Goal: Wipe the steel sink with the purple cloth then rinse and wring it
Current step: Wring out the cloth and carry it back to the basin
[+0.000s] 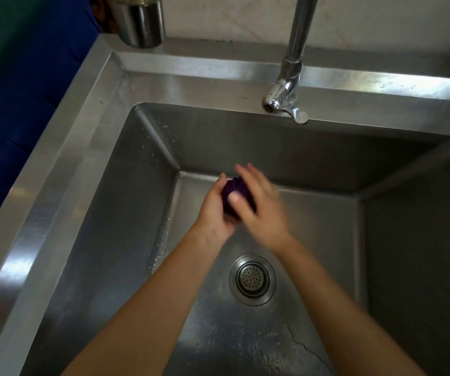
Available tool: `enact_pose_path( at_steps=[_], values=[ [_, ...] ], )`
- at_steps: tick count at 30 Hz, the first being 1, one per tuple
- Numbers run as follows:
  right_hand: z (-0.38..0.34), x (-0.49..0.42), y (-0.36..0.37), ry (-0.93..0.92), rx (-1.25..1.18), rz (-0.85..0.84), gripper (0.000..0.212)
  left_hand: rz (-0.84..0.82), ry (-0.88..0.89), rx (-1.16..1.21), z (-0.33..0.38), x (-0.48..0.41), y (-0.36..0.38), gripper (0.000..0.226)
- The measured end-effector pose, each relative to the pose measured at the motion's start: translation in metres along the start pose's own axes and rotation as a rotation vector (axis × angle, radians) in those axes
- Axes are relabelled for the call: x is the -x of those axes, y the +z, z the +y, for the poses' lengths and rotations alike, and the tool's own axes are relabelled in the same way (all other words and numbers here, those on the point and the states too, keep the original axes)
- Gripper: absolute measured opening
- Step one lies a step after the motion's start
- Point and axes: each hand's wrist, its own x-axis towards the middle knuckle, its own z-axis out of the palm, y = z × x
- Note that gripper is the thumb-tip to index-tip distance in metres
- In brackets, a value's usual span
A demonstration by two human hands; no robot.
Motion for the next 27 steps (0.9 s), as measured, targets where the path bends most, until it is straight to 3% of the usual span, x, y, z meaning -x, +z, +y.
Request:
enact_pose_path(
  at_steps=[2,6,10,12,17,19,21,23,27],
  values=[
    [0.005,0.005,0.012,0.0,0.072,-0.047,0.06,-0.011,-0.033,0.005,-0.002,0.004,0.0,0.038],
    [0.011,-0.001,0.013,0.022,0.208,0.144,0.054,0.051,-0.043,-0.188,-0.002,0.014,-0.005,0.029],
    [0.003,0.0,0.022,0.006,0.279,0.296,0.046,0.248,0.191,-0.394,-0.01,0.013,-0.003,0.02],
    [-0.002,0.0,0.022,0.082,0.238,0.33,0.046,0.346,0.324,-0.459,-0.016,0.011,-0.003,0.018],
    [-0.001,-0.009,0.019,0.356,-0.081,0.096,0.039,0.293,0.492,-0.45,-0.024,0.016,-0.013,0.016],
    [-0.004,-0.011,0.017,0.386,-0.082,0.04,0.034,0.302,0.491,-0.399,-0.022,0.015,-0.015,0.015],
    [-0.007,-0.002,0.016,0.324,0.055,0.0,0.035,0.368,0.496,-0.41,-0.02,0.012,-0.014,0.02],
    [-0.013,0.014,0.015,0.151,0.223,-0.03,0.051,0.411,0.482,-0.384,-0.017,0.008,-0.012,0.025],
    [-0.009,0.015,0.016,-0.067,0.213,0.022,0.056,0.335,0.331,-0.324,-0.014,0.011,-0.003,0.039]
  ],
)
